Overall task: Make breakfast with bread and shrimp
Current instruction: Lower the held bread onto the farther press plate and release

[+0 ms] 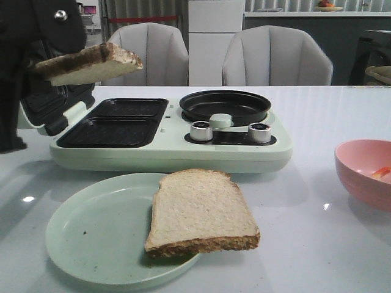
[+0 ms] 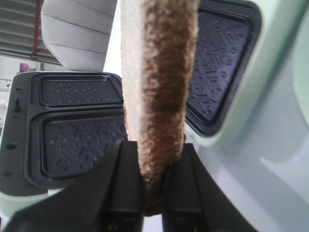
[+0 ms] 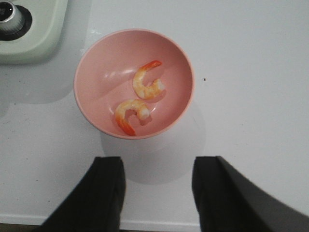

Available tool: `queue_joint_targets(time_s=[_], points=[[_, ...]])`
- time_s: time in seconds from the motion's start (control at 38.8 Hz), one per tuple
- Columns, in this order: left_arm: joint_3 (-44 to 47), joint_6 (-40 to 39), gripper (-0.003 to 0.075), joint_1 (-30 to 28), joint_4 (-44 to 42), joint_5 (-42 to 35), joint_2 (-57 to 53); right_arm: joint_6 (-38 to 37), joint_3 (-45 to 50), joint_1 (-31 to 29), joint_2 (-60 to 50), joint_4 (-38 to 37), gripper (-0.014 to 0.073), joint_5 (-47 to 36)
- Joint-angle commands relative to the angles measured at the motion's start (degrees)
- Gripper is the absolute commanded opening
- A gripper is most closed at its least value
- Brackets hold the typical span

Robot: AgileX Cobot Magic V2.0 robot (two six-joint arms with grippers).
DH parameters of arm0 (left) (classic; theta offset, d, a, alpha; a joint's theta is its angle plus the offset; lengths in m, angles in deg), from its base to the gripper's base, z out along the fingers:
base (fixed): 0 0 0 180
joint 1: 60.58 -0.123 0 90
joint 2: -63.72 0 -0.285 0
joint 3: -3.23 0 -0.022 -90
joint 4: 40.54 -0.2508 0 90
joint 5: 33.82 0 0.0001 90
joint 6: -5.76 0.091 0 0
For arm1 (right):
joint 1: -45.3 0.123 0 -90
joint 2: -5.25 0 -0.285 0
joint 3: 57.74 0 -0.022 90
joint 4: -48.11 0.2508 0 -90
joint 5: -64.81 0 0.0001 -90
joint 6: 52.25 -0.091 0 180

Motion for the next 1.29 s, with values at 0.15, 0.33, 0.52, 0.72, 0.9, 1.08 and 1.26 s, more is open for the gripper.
queue_joint_targets(time_s=[0.15,0.33,0.52,0.72,0.9,1.08,1.26], points=[[-11.44,-0.40,0.0099,-8.26,-9.34,-3.54,7.71,0.08,-2.01,0.03,-0.10,-0.52,0.0444,-3.11],[-17.14,1.58,0.0099,-10.36,-10.52,-4.55,14.71,0.08,-2.01,0.03,-0.10,-0.52,0.0444,-3.11],[-21.66,1.58,0.0099,-12.08,-10.52,-5.95,20.96,0.08,-2.01,0.03,-0.10,-0.52,0.0444,-3.11],[-26.36,2.78,0.0099,-13.16,-10.52,-5.84,26.33,0.08,-2.01,0.03,-0.10,-0.52,0.0444,-3.11],[-30.37,4.00,0.0099,-15.64,-10.52,-8.93,29.77,0.08,-2.01,0.03,-0.10,-0.52,0.0444,-3.11],[-35.81,4.03,0.0099,-18.62,-10.52,-9.61,33.74,0.08,-2.01,0.03,-0.10,-0.52,0.0444,-3.11],[-40.40,4.13,0.0100,-20.68,-10.52,-10.57,37.25,0.08,-2.01,0.03,-0.10,-0.52,0.0444,-3.11]])
